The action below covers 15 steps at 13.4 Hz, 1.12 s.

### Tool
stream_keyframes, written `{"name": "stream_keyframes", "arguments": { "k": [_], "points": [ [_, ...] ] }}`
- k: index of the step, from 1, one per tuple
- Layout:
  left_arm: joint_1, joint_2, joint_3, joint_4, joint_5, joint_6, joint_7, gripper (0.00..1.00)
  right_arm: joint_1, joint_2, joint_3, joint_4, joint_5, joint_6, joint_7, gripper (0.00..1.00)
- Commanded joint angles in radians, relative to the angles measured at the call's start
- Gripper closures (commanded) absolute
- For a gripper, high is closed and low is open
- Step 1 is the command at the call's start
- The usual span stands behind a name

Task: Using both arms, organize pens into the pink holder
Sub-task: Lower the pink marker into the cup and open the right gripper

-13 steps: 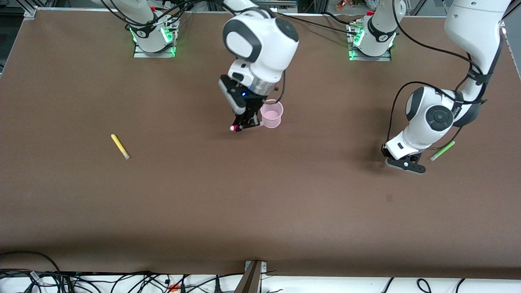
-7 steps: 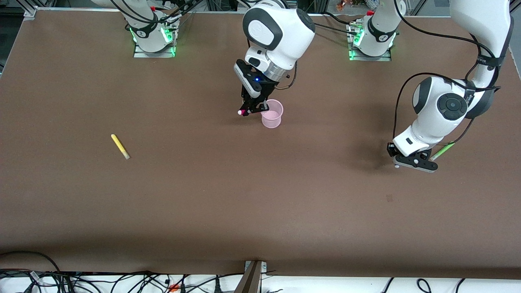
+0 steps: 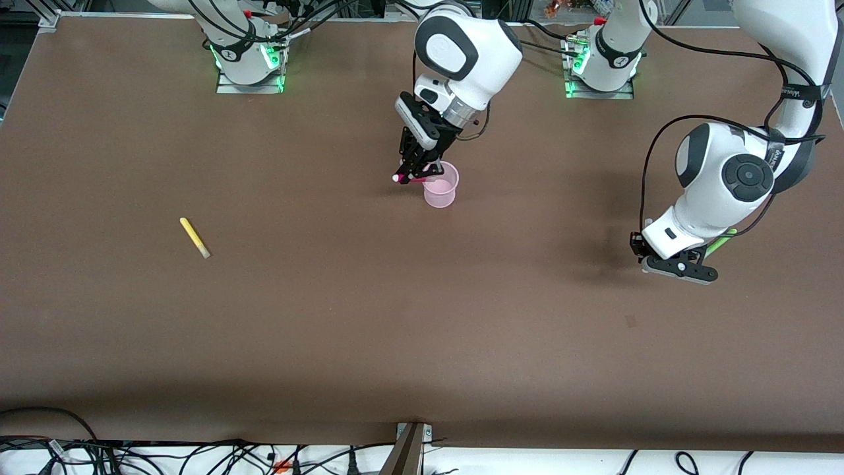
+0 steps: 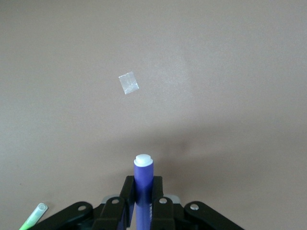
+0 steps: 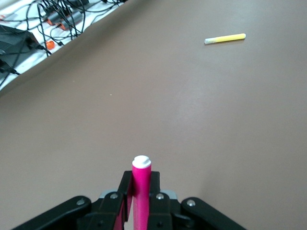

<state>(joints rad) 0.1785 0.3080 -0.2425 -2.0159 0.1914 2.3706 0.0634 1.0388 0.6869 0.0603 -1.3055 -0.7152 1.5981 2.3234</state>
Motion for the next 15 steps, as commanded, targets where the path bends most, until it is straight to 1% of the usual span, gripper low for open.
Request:
{"name": "stream_keyframes", "arguments": {
  "k": [1,3,5,10,11,12,13,14,15],
  "points": [
    [0.001,-0.001,-0.004,0.013,-0.021,-0.022,0.022,1.0,0.069,0.032,-0.04,0.034,-0.041,-0.029,0.048,1.0],
    [0.001,-0.001,-0.004,0.013,-0.021,-0.022,0.022,1.0,0.093,0.052,-0.059,0.034,-0.047,-0.033,0.053,1.0],
    [-0.001,-0.001,-0.004,0.013,-0.021,-0.022,0.022,1.0,0.104,0.083,-0.069,0.037,-0.072,-0.026,0.103,1.0],
    [-0.001,0.002,-0.004,0.013,-0.021,-0.022,0.022,1.0,0.113,0.092,-0.068,0.054,-0.076,-0.02,0.113,1.0],
    [-0.001,0.002,-0.004,0.013,-0.021,-0.022,0.022,1.0,0.113,0.092,-0.068,0.055,-0.076,-0.02,0.111,0.96],
    [-0.001,0.002,-0.003,0.013,-0.021,-0.022,0.022,1.0,0.113,0.092,-0.068,0.055,-0.076,-0.018,0.106,0.8],
    [-0.001,0.002,-0.004,0.013,-0.021,-0.022,0.022,1.0,0.113,0.091,-0.068,0.057,-0.076,-0.018,0.099,0.63],
    [-0.001,0.002,-0.004,0.013,-0.021,-0.022,0.022,1.0,0.113,0.089,-0.068,0.066,-0.075,-0.02,0.094,0.59],
    [-0.001,0.002,-0.004,0.013,-0.021,-0.022,0.022,1.0,0.112,0.086,-0.068,0.086,-0.069,-0.029,0.079,0.5]
  ]
}}
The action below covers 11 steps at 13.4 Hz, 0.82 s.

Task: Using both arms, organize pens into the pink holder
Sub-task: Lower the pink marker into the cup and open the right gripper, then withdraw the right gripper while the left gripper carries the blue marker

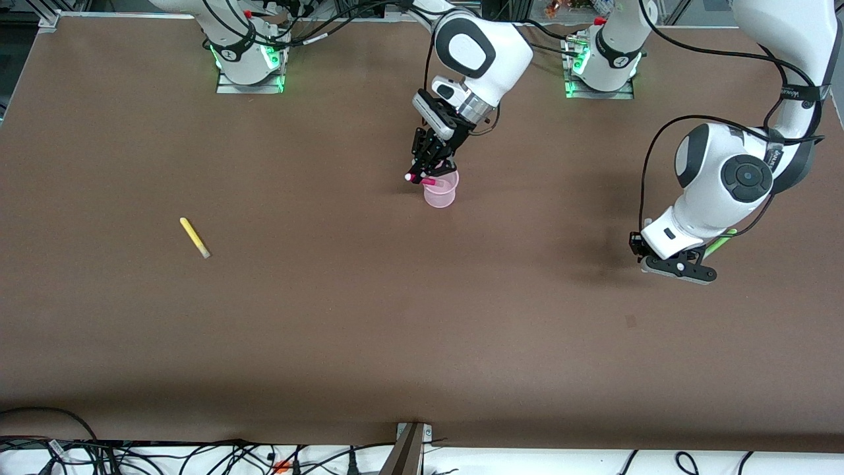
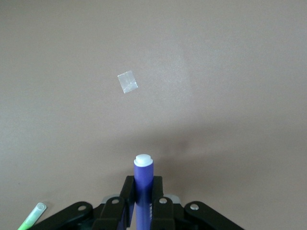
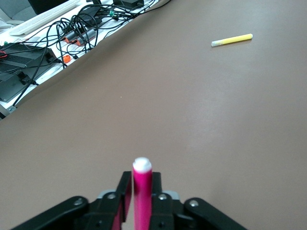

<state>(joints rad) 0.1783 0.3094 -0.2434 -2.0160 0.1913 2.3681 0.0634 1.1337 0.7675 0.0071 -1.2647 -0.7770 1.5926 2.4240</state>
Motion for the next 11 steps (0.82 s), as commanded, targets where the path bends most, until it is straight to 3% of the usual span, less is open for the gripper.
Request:
{"name": "stream_keyframes", "arguments": {
  "k": [1,4,6,11],
  "points": [
    [0.0,0.0,-0.004,0.013,-0.021,-0.02,0.022,1.0,0.015,0.0,-0.013,0.062,-0.001,-0.031,-0.084,0.49],
    [0.0,0.005,-0.004,0.013,-0.021,-0.02,0.022,1.0,-0.018,-0.052,-0.022,0.119,0.105,-0.088,-0.312,0.49],
    [-0.002,0.005,-0.004,0.013,-0.021,-0.021,0.022,1.0,-0.089,-0.156,-0.022,0.123,0.198,-0.126,-0.478,0.49],
    [0.0,-0.018,-0.118,0.038,-0.021,-0.081,0.009,1.0,-0.421,-0.436,-0.047,0.11,0.494,-0.192,-1.052,0.48]
  ]
}}
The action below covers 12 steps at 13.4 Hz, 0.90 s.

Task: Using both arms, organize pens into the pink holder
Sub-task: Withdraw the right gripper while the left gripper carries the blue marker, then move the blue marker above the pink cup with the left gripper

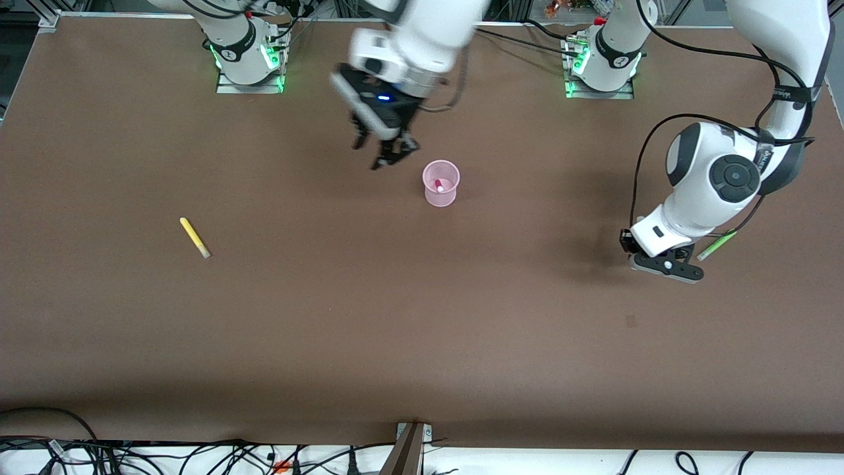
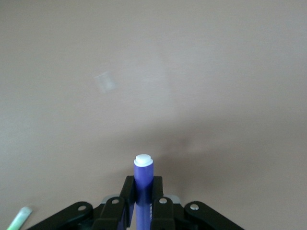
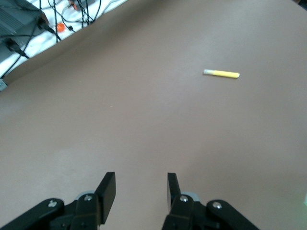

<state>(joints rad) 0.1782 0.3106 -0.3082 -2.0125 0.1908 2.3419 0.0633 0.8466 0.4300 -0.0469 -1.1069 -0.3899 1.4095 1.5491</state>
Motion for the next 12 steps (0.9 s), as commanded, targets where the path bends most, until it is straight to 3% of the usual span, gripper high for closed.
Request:
{"name": "stream_keyframes", "arguments": {
  "k": [1,3,5,8,10,12],
  "points": [
    [-0.002,-0.018,-0.09,0.064,-0.022,-0.097,0.004,1.0,-0.193,-0.134,-0.025,-0.065,0.159,-0.023,-0.296,0.48],
    [-0.005,-0.008,-0.185,0.127,-0.022,-0.156,-0.055,1.0,-0.244,-0.166,-0.155,-0.096,0.258,-0.05,-0.545,0.31],
    [-0.031,-0.005,-0.274,0.152,-0.021,-0.158,-0.126,1.0,-0.244,-0.172,-0.321,-0.123,0.334,-0.05,-0.787,0.26],
    [-0.202,0.022,-0.284,0.228,-0.007,-0.158,-0.226,1.0,-0.244,-0.181,-0.5,-0.22,0.468,-0.003,-1.082,0.25],
    [-0.302,0.073,-0.279,0.317,0.008,-0.158,-0.299,1.0,-0.244,-0.215,-0.571,-0.365,0.525,0.089,-1.22,0.25],
    [-0.379,0.143,-0.279,0.423,0.05,-0.158,-0.33,1.0,-0.244,-0.311,-0.577,-0.601,0.526,0.297,-1.27,0.23]
  ]
}}
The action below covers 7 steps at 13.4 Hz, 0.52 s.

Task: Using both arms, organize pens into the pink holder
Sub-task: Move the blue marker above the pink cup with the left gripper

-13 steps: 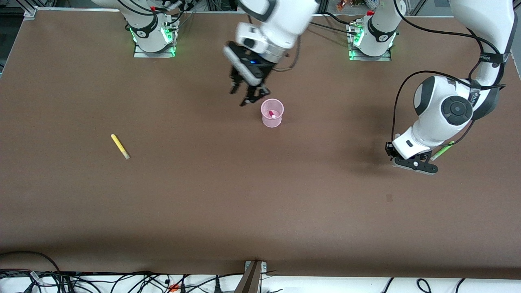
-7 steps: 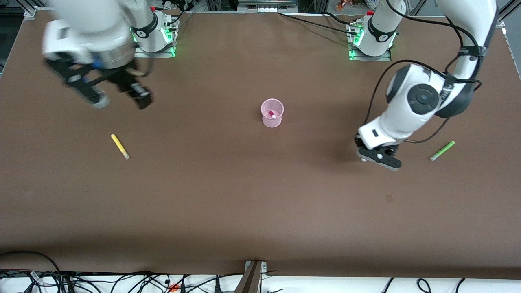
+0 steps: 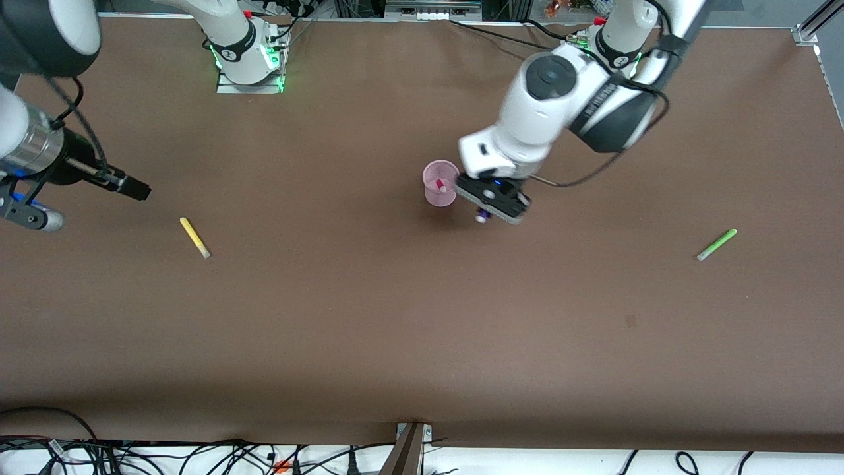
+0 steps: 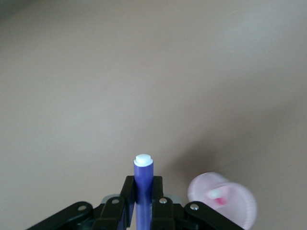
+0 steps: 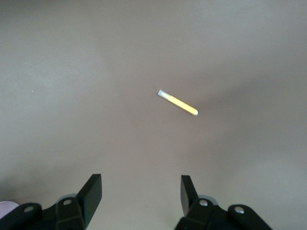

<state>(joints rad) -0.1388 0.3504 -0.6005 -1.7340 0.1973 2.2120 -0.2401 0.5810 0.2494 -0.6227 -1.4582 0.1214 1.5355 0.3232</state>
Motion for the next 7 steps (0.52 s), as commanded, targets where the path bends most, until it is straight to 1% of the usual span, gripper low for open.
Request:
{"name": "stream_keyframes", "arguments": {
  "k": [1,2,3,4,6,7],
  "points": [
    [-0.099,0.142,0.013,0.199,0.069,-0.028,-0.025,1.0,0.023,-0.175,-0.002,-0.352,0.015,0.271,-0.046,0.17],
    [-0.135,0.181,0.013,0.253,0.103,-0.026,-0.027,1.0,0.023,-0.206,-0.002,-0.431,0.014,0.341,-0.047,0.12],
    [-0.171,0.214,0.015,0.299,0.129,-0.026,-0.027,1.0,0.023,-0.213,0.001,-0.468,0.011,0.372,-0.05,0.02],
    [-0.198,0.237,0.025,0.326,0.164,-0.023,-0.027,1.0,0.023,-0.21,0.003,-0.478,0.009,0.364,-0.07,0.01],
    [-0.229,0.251,0.044,0.324,0.253,-0.018,-0.025,1.0,0.025,-0.203,0.003,-0.478,0.009,0.345,-0.183,0.01],
    [-0.229,0.255,0.044,0.315,0.305,-0.018,-0.027,1.0,0.025,-0.203,0.003,-0.476,0.009,0.344,-0.199,0.01]
  ]
}}
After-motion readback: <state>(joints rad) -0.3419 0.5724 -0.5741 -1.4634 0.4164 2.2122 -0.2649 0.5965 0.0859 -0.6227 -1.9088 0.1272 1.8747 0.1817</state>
